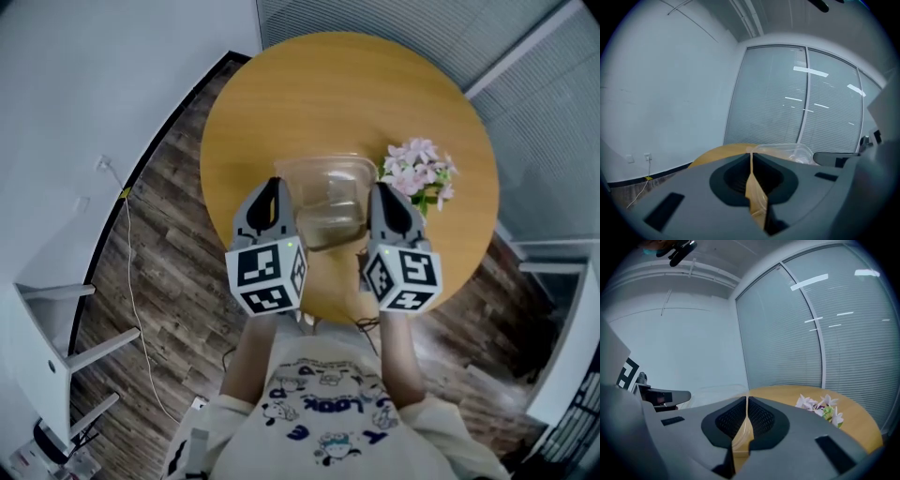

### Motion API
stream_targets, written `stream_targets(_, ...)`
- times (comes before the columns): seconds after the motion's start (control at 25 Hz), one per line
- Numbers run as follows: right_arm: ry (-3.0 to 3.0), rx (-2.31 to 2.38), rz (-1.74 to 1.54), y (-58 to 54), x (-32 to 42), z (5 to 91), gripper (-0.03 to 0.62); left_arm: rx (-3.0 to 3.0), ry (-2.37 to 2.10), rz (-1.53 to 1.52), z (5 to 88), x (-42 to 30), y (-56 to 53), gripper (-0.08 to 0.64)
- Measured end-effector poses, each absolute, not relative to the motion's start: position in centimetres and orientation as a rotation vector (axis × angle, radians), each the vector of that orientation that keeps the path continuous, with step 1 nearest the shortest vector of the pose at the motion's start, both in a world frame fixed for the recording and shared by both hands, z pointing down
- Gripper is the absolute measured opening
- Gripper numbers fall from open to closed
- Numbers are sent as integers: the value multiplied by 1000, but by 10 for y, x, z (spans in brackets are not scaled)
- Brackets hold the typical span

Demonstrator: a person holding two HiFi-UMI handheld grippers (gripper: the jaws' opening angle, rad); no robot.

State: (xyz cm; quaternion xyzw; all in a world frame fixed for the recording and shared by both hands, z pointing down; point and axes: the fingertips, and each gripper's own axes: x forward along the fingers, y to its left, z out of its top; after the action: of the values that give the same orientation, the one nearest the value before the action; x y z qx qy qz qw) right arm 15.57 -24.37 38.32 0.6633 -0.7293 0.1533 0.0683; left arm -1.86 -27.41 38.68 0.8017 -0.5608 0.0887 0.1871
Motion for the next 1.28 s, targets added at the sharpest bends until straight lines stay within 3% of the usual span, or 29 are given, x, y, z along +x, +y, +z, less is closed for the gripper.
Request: stream_targets(1.28, -2344, 2156, 11, -254, 143, 218, 9, 2480, -1699, -85, 224, -29, -283, 17)
